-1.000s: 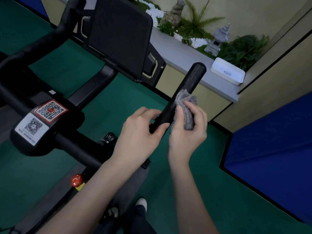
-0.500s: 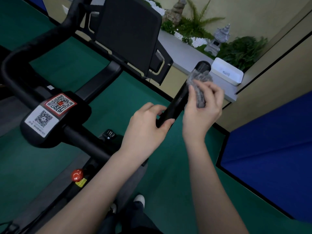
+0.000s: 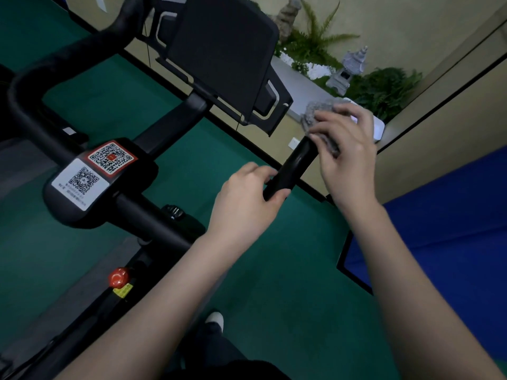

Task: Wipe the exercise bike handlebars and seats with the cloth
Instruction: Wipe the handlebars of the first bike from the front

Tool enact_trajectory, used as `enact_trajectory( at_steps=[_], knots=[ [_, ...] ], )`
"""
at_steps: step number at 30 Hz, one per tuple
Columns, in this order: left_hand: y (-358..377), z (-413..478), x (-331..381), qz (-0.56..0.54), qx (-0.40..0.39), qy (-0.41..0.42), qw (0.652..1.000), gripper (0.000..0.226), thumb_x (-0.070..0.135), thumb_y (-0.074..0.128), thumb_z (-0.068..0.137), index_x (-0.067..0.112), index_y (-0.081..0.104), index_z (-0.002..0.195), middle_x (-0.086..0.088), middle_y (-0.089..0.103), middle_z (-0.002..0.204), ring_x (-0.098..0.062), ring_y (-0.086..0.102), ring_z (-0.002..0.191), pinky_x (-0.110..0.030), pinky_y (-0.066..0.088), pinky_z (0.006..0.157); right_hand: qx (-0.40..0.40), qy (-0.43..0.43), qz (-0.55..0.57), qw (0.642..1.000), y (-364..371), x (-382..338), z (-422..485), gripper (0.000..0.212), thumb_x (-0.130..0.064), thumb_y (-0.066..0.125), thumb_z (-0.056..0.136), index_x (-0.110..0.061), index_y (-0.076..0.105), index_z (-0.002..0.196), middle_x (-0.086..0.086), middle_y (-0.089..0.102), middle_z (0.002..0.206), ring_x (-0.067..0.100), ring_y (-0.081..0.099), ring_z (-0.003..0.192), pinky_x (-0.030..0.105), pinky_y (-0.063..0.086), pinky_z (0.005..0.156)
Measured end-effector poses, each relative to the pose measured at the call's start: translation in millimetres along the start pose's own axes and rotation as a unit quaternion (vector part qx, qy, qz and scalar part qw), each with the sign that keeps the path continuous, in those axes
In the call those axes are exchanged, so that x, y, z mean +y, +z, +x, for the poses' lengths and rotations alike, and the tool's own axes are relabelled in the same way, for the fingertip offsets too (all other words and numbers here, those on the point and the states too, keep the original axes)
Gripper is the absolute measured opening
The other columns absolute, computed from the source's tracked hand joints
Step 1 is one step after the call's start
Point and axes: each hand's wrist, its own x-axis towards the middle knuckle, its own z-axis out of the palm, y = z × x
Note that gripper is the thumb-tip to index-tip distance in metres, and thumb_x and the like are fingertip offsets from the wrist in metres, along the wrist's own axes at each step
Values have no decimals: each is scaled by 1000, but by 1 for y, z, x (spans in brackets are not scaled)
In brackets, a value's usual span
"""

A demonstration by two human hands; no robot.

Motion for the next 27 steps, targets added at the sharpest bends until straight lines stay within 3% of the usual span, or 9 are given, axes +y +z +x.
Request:
enact_trajectory(
  at_steps=[4,8,10,16,20,27],
  knots=[
    [1,0,0,-11,-3,0,1000,34,40,66,84,24,64,115,6,60,102,-20,58,89,-38,51,80,-122,-37,-14,992,-12,2,11,8,-4,63,88,0,70,92,14,68,103,32,52,114,35,43,97],
    [1,0,-1,-14,1,2,1000,35,40,68,83,22,65,113,5,60,101,-21,59,87,-39,52,78,-288,-102,-16,952,-14,-7,28,8,-7,64,88,-3,69,92,9,69,97,25,60,102,35,49,87],
    [1,0,-2,-13,4,-2,1000,35,41,68,82,23,65,112,5,60,100,-21,60,87,-38,52,76,-333,-117,-19,936,-14,-10,35,9,-9,63,89,-4,69,94,8,70,96,22,62,96,33,48,84],
    [2,1,-3,-4,6,-6,1000,33,44,67,82,25,65,110,7,59,100,-19,60,84,-33,49,67,-309,-108,-47,944,-12,-12,37,16,-15,62,91,-6,69,103,9,69,99,25,60,98,30,44,85],
    [1,2,-3,-6,0,-10,1000,32,43,67,82,26,65,109,6,59,99,-20,60,84,-32,48,66,-358,-129,-38,924,-6,-18,35,15,-12,61,91,-3,71,98,12,70,97,26,62,97,40,48,88],
    [1,2,-3,0,-7,-12,1000,34,45,65,83,28,64,111,8,58,100,-18,60,85,-33,49,68,-419,-162,-66,891,-8,-19,54,18,-15,59,92,-2,70,98,13,68,90,27,59,94,31,44,82]
  ],
)
